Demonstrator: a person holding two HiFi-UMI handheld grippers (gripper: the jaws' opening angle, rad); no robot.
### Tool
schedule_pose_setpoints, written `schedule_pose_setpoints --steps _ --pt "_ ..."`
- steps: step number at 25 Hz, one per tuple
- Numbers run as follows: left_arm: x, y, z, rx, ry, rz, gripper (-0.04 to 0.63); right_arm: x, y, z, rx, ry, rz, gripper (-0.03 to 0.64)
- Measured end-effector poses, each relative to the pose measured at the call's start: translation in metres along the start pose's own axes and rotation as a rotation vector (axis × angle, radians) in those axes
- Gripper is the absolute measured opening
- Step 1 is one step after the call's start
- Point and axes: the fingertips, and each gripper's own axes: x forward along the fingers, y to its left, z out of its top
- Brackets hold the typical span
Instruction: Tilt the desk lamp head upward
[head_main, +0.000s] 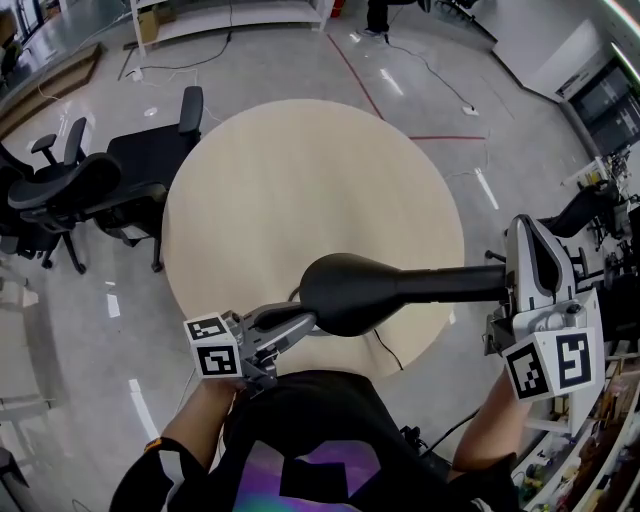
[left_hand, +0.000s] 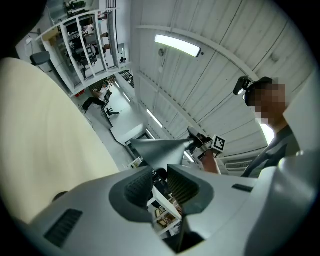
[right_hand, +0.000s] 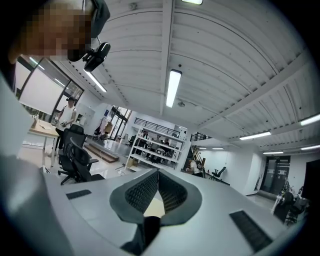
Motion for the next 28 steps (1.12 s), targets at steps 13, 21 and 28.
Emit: schedule_pose_setpoints --steps 13,21,28 --pt "-0.010 -0.042 0.070 0.225 -0.072 -0.011 0.133 -0.017 -0.036 -0.036 0.090 0.012 -0.118 0.011" --pt "-0.007 -0.079 0.108 0.363 -0.092 -0.016 0.132 -0.027 -0.044 -0.055 0.145 0.029 -0.134 0.011" --pt "0.002 -0.117 0.142 0.458 -0.102 -0.029 0.132 -0.039 -0.041 -0.072 0.223 0.047 -0.147 0.011"
